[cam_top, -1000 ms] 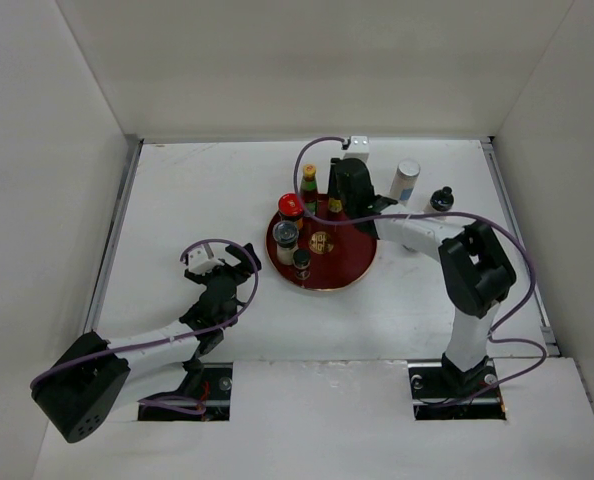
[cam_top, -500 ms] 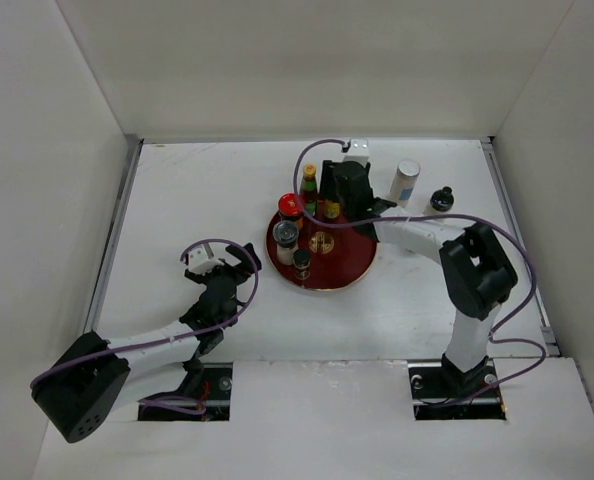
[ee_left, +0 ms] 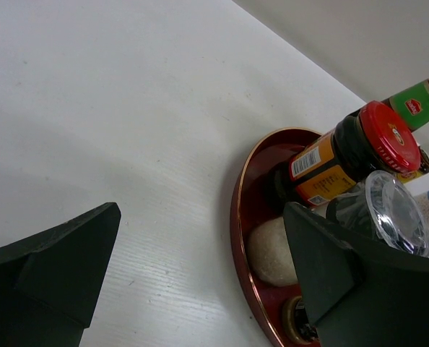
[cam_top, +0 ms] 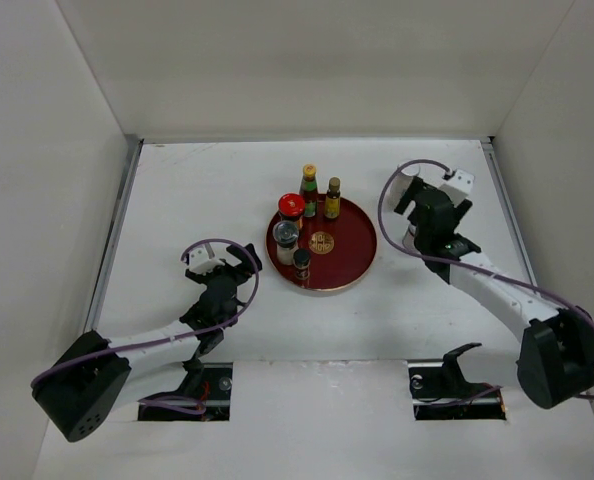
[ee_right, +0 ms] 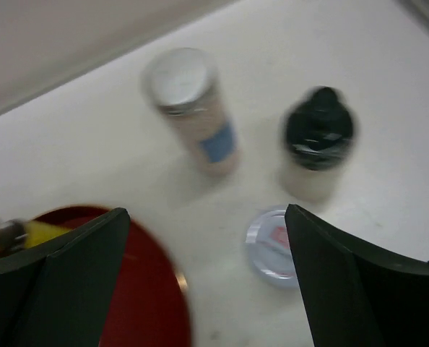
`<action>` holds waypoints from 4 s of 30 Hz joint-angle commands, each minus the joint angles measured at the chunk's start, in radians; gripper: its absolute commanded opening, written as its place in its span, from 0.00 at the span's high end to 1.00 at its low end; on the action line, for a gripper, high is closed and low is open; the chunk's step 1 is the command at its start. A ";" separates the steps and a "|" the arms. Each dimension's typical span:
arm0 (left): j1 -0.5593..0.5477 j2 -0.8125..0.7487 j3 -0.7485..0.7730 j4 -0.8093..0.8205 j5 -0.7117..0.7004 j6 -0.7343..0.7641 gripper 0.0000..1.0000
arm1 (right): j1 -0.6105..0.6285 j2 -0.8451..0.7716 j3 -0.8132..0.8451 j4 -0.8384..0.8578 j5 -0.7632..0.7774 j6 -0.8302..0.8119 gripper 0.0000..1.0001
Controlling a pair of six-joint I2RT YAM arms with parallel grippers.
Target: Organize the condiment bottles
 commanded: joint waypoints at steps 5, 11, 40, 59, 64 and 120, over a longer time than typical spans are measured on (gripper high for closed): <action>0.007 0.032 0.044 0.044 0.013 -0.012 0.00 | -0.087 0.035 -0.056 -0.149 0.014 0.061 0.00; 0.008 0.048 0.050 0.044 0.035 -0.014 0.00 | -0.125 0.162 -0.001 -0.089 -0.103 0.038 0.00; 0.008 0.027 0.047 0.044 0.047 -0.017 0.00 | 0.290 0.496 0.390 0.058 -0.155 -0.030 0.52; 0.010 0.030 0.049 0.044 0.050 -0.017 0.00 | 0.237 0.236 0.245 -0.048 -0.148 -0.013 0.18; 0.010 0.036 0.052 0.044 0.053 -0.018 0.00 | 0.050 0.191 0.229 -0.026 -0.141 -0.037 0.12; 0.010 0.047 0.059 0.044 0.084 -0.022 0.00 | 0.137 0.384 0.345 0.006 -0.184 -0.085 0.52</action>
